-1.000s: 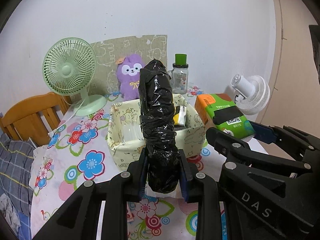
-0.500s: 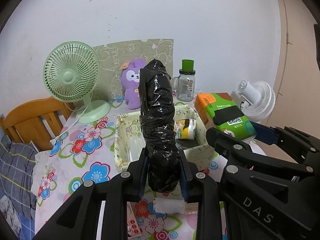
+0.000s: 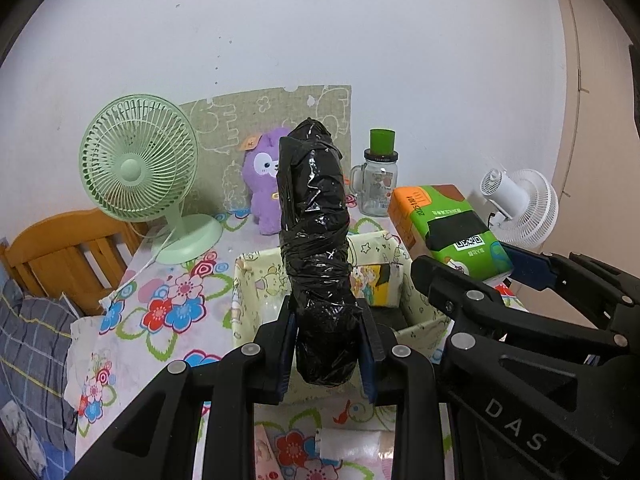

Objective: Organize soft objects
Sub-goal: 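Lift the black bundle and tissue pack and carry them over the basket, then lower the bundle and tissue pack into the basket and open both tools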

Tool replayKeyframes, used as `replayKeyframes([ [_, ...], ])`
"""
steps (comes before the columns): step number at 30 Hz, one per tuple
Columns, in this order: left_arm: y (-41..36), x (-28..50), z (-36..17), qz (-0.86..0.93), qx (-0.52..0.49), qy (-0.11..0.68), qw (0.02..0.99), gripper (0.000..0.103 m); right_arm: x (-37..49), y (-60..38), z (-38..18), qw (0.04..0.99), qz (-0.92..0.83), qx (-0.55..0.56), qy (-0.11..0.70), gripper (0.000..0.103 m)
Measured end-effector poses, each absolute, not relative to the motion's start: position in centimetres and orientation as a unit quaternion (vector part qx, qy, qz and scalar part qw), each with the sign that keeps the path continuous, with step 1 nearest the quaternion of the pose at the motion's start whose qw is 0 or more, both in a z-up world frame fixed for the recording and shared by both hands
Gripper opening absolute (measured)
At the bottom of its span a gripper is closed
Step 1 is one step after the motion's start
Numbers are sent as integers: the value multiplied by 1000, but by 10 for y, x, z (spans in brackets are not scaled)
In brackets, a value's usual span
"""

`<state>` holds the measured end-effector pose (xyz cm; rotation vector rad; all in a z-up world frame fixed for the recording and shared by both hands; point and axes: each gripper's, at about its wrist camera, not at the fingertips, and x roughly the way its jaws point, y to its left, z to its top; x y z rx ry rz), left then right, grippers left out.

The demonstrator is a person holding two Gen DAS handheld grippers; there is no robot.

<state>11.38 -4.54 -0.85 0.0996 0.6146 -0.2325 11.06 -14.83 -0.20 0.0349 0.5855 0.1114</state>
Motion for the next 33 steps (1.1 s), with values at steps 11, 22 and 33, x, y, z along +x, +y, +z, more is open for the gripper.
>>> replayKeyframes([
  [11, -48, 144, -15, -117, 50, 308, 943, 27, 137, -152, -9, 955, 50, 23, 291, 55],
  [22, -54, 176, -33, -116, 55, 322, 938, 29, 165, -156, -24, 951, 50, 37, 304, 55],
  [33, -53, 193, -58, -92, 67, 344, 932, 69, 187, -154, -48, 942, 58, 39, 328, 55],
])
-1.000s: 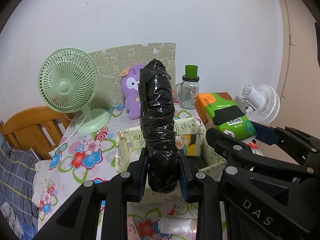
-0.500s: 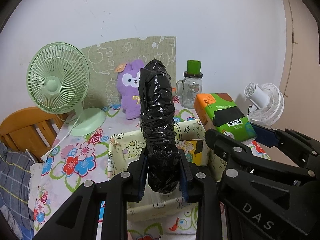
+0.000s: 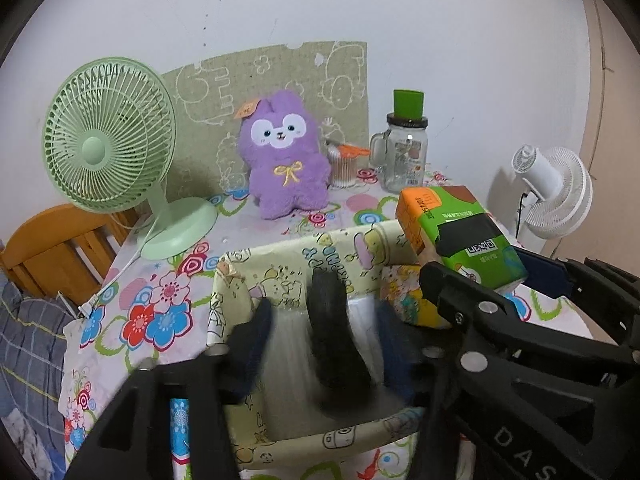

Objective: Organize soft objects
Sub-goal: 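Lower the bundle and tissue pack into the basket and open both tools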

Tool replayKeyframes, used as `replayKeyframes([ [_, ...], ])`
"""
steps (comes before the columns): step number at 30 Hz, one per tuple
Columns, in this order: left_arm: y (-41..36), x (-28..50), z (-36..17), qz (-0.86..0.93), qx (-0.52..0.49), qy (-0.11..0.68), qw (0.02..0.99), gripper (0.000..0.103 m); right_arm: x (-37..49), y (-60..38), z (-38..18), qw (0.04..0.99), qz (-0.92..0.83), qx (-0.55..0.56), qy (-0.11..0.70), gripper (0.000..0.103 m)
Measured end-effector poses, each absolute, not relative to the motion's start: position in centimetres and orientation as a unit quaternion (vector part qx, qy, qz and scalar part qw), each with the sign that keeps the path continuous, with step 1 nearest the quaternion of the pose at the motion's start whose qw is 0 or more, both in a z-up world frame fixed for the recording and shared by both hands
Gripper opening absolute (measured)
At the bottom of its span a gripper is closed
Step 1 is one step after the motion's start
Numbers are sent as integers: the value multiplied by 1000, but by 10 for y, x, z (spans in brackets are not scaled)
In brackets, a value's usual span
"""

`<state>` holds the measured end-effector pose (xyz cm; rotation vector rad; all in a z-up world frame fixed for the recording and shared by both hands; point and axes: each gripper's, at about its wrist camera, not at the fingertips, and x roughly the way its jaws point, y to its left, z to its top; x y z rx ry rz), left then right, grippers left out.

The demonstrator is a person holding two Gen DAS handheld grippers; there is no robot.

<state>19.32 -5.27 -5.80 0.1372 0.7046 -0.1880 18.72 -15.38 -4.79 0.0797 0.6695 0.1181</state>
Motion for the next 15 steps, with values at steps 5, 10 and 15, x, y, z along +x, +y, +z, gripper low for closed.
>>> replayKeyframes([
  [5, -51, 193, -65, -92, 74, 354, 928, 79, 194, -151, -56, 939, 61, 39, 335, 55],
  [10, -50, 193, -69, -90, 77, 356, 927, 85, 202, -146, -63, 936, 67, 37, 342, 55],
  [15, -48, 194, -74, -93, 77, 365, 923, 86, 205, -141, -69, 936, 65, 31, 344, 58],
])
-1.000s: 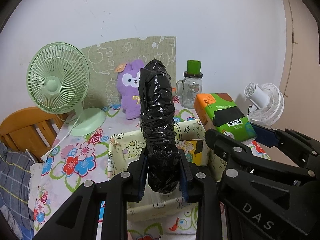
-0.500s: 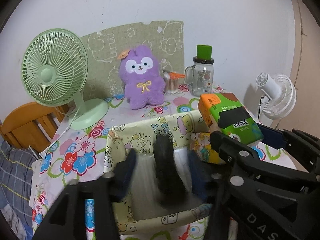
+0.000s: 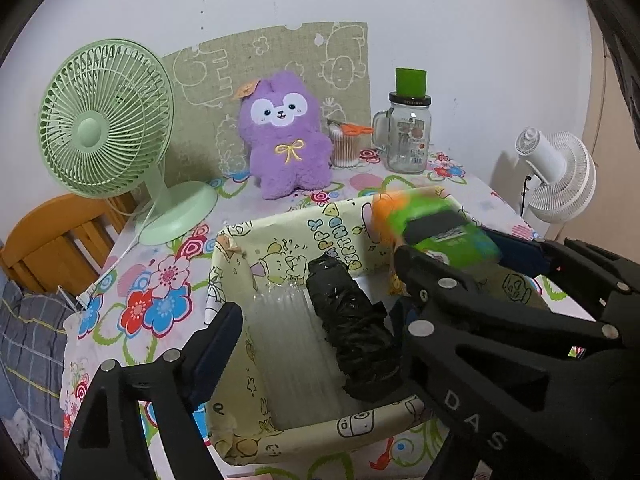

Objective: Organize soft objects
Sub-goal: 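Lower the bundle and tissue pack into the basket and open both tools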

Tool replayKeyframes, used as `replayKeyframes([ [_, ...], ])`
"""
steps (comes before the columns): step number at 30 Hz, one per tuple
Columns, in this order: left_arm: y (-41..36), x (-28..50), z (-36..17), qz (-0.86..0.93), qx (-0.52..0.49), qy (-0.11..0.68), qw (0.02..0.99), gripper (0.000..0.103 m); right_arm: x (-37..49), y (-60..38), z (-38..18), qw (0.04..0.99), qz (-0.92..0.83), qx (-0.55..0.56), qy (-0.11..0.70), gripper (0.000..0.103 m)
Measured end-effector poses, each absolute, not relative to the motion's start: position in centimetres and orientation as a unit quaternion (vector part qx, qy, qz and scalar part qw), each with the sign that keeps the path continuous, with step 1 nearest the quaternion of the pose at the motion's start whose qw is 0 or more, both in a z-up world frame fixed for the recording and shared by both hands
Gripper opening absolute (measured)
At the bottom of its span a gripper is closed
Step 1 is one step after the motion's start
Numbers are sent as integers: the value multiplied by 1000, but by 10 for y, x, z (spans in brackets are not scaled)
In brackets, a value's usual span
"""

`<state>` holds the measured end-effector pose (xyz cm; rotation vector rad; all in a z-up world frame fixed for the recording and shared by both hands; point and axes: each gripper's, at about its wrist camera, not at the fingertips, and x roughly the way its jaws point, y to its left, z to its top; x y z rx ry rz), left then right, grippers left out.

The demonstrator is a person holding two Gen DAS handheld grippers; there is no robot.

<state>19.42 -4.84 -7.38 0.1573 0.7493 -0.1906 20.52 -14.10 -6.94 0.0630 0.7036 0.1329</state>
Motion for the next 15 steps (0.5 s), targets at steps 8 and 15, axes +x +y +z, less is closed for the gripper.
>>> replayKeyframes([
  [8, -46, 190, -73, -92, 72, 365, 923, 91, 198, -139, -67, 940, 65, 17, 335, 91],
  [15, -46, 178, -71, -93, 77, 358, 926, 96, 188, -144, -69, 936, 65, 35, 345, 92],
])
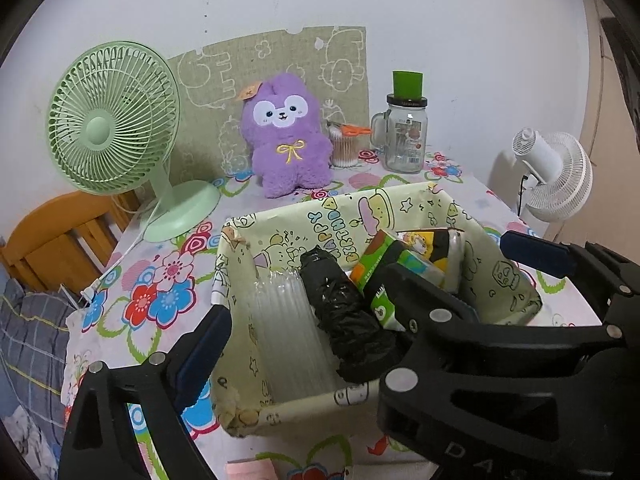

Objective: Organize soft objects
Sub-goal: 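Lower the bundle and tissue pack into the basket and open both tools, then withdraw both open tools from the basket toward the pink wipes and white roll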

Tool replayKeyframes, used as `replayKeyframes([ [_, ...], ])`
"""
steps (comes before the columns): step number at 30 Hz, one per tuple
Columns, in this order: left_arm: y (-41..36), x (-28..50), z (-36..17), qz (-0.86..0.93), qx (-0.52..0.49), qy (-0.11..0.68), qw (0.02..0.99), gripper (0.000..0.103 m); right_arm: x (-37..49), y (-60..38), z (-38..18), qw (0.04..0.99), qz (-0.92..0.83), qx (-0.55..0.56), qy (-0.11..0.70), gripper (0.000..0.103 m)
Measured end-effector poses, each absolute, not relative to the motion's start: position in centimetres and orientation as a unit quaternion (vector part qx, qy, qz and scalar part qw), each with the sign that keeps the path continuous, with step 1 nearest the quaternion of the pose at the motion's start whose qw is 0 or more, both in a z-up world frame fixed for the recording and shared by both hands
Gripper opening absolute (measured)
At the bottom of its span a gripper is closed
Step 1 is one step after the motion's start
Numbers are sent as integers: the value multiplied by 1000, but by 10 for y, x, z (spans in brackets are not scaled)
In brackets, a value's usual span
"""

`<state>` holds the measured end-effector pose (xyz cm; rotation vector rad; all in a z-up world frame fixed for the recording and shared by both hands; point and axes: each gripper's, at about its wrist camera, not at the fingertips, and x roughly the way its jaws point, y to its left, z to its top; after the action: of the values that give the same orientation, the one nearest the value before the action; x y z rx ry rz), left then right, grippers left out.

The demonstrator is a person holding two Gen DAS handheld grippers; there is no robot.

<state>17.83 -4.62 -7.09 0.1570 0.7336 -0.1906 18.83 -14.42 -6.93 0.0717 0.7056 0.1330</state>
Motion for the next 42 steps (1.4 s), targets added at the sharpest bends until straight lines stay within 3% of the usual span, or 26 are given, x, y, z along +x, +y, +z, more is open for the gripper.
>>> replayKeyframes([
  [42, -44, 92, -31, -113, 63, 314, 941, 96, 93, -144, -23, 955, 60, 13, 291, 93],
])
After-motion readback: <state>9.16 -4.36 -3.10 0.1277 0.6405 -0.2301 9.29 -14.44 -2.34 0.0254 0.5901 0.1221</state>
